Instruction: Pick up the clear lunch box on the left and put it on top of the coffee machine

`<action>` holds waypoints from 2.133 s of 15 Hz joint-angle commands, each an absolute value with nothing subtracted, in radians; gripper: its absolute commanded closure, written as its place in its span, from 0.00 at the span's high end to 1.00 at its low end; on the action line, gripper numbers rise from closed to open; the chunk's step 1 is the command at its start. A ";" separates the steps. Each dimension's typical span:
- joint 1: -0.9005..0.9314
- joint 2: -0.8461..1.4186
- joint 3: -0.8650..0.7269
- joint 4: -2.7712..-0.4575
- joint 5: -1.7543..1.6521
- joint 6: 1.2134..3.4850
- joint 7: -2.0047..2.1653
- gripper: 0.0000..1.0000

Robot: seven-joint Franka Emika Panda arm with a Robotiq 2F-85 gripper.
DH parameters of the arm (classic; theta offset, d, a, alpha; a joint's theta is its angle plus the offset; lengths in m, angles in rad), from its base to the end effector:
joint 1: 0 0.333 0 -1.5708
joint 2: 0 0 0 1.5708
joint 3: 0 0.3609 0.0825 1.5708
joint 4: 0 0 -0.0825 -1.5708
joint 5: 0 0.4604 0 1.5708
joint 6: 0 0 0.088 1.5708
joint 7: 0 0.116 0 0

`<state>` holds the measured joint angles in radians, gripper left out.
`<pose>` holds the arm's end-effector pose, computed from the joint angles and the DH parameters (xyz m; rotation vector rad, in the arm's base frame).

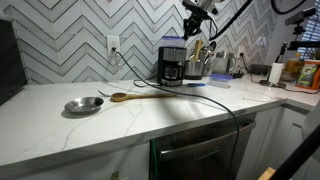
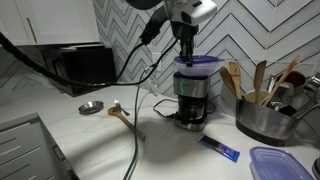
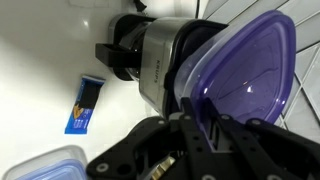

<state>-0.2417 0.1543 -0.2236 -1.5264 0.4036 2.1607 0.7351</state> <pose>0.6704 -0.3015 0.6519 -2.0989 1.6500 -0.5869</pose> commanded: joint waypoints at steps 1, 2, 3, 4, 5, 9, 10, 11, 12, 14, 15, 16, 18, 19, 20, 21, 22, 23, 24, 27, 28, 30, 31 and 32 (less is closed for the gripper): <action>-0.239 0.157 -0.219 -1.531 0.416 2.190 0.745 0.04; -0.238 0.158 -0.218 -1.530 0.416 2.197 0.744 0.03; -0.236 0.159 -0.218 -1.527 0.413 2.195 0.749 0.16; -0.235 0.159 -0.216 -1.525 0.412 2.195 0.747 0.40; -0.233 0.158 -0.215 -1.524 0.412 2.192 0.746 0.40; -0.226 0.134 -0.210 -1.537 0.397 2.173 0.735 0.66; -0.224 0.124 -0.210 -1.545 0.386 2.172 0.737 0.72; -0.222 0.115 -0.210 -1.552 0.381 2.174 0.731 0.79; -0.220 0.106 -0.210 -1.558 0.374 2.179 0.726 0.88; -0.216 0.075 -0.203 -1.582 0.376 2.190 0.671 1.00; -0.213 0.054 -0.197 -1.597 0.383 2.191 0.617 1.00; -0.208 0.030 -0.189 -1.616 0.380 2.182 0.548 1.00; -0.191 -0.018 -0.174 -1.654 0.369 2.164 0.469 1.00; -0.179 -0.042 -0.164 -1.683 0.365 2.161 0.432 1.00; -0.167 -0.067 -0.153 -1.708 0.357 2.147 0.404 1.00; -0.158 -0.084 -0.144 -1.730 0.356 2.137 0.368 1.00; -0.148 -0.102 -0.135 -1.753 0.352 2.122 0.335 1.00; -0.138 -0.121 -0.127 -1.775 0.352 2.107 0.297 1.00; -0.131 -0.136 -0.122 -1.795 0.348 2.092 0.259 1.00; -0.117 -0.173 -0.118 -1.838 0.331 2.021 0.132 1.00; -0.116 -0.181 -0.122 -1.844 0.320 1.991 0.088 1.00; -0.115 -0.192 -0.132 -1.856 0.316 1.937 -0.020 1.00; -0.115 -0.191 -0.138 -1.858 0.313 1.922 -0.079 1.00; -0.115 -0.180 -0.145 -1.855 0.315 1.920 -0.146 1.00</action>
